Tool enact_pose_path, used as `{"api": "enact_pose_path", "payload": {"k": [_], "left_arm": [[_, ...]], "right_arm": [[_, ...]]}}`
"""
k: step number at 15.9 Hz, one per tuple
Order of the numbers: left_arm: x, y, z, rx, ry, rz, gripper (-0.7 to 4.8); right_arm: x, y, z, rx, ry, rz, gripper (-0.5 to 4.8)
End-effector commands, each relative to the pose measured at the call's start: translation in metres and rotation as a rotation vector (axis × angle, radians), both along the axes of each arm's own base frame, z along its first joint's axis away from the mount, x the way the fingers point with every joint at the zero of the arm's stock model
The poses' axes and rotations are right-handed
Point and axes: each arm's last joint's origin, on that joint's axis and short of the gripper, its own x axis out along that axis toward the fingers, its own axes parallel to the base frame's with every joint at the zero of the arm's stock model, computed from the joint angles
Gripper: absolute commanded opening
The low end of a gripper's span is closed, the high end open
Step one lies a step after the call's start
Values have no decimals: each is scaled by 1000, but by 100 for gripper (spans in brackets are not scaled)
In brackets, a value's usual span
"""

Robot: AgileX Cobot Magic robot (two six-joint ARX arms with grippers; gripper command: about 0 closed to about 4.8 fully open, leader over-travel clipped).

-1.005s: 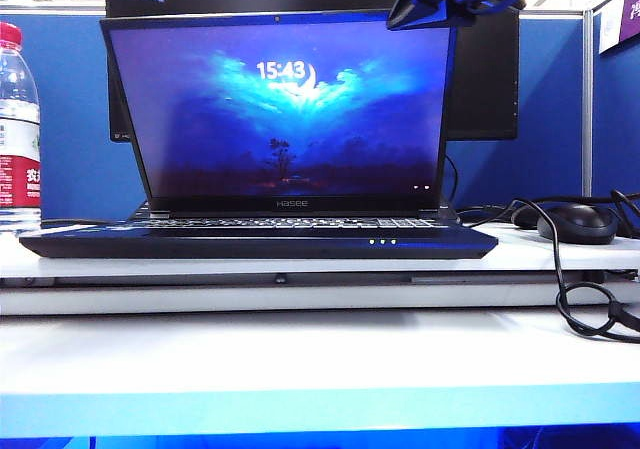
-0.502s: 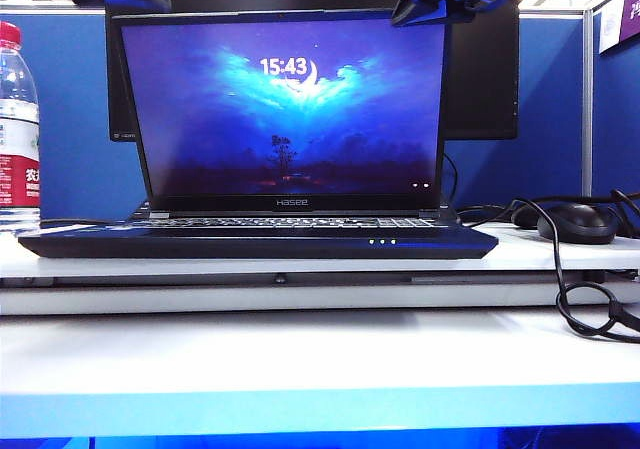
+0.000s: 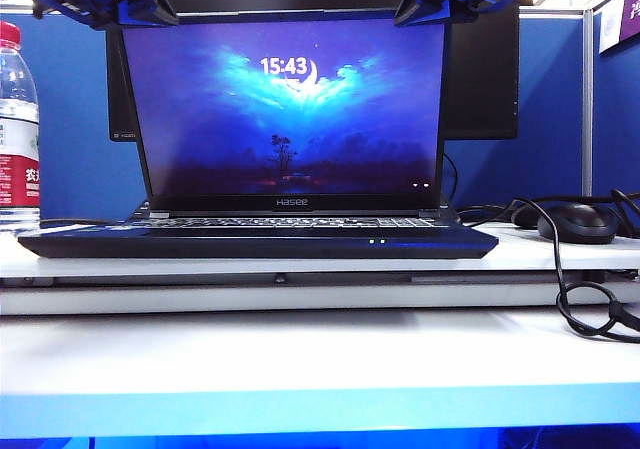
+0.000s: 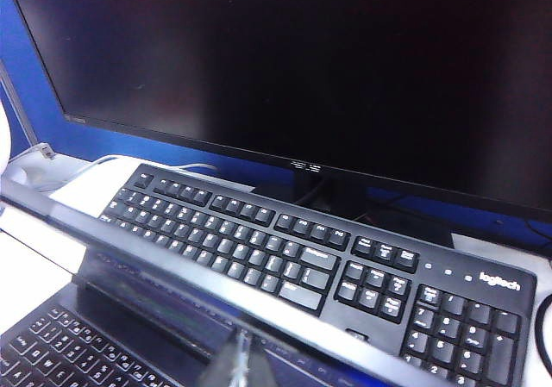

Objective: Open the lid of the black laptop.

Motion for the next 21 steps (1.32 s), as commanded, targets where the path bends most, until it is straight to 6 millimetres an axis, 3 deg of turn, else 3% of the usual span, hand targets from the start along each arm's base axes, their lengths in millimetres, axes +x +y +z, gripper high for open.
{"api": "enact_pose_path", "payload": {"k": [1, 13, 21], "left_arm": [[6, -2, 1, -18, -49, 11, 18], [23, 1, 5, -26, -97, 48, 17], [50, 8, 16, -10, -120, 70, 18]], "right_arm": [[2, -8, 20, 48, -128, -43, 8], [9, -8, 22, 55, -151, -42, 8], [32, -2, 31, 37, -180, -40, 8]]}}
